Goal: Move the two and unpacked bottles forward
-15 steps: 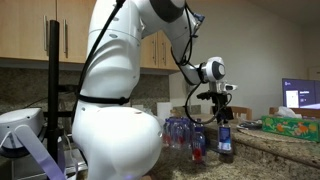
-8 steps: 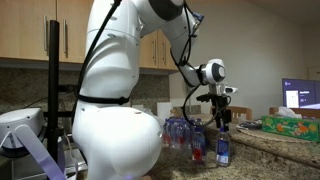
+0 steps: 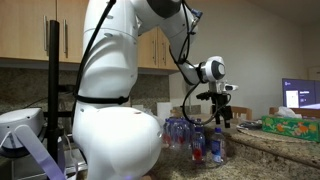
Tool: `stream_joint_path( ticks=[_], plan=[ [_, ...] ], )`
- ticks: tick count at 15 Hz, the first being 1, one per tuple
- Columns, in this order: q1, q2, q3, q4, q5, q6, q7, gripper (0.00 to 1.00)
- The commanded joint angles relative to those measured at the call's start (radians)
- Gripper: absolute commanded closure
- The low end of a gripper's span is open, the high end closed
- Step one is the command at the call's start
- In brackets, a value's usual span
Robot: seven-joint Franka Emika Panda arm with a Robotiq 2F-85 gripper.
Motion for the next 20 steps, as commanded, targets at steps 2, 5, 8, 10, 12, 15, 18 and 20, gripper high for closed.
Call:
stream_joint_path(
  ticks=[2, 5, 8, 10, 12, 15, 18, 20],
  plan=[
    [-0.023, -0.062, 0.02, -0.036, 0.011, 0.005, -0.001, 0.0],
    [-0.018, -0.11, 0.034, 0.018, 0.053, -0.07, -0.087, 0.0],
    [-0.01, -0.161, 0.057, 0.111, 0.132, -0.245, -0.213, 0.0],
    [-0.011, -0.178, 0.065, 0.194, 0.184, -0.4, -0.301, 0.0],
    [-0.017, -0.184, 0.069, 0.258, 0.217, -0.52, -0.35, 0.0],
    [-0.028, -0.178, 0.068, 0.322, 0.22, -0.663, -0.376, 0.0],
    [-0.032, -0.188, 0.081, 0.316, 0.197, -0.673, -0.341, 0.0],
    [-0.037, -0.185, 0.079, 0.323, 0.197, -0.702, -0.35, 0.0]
  ],
)
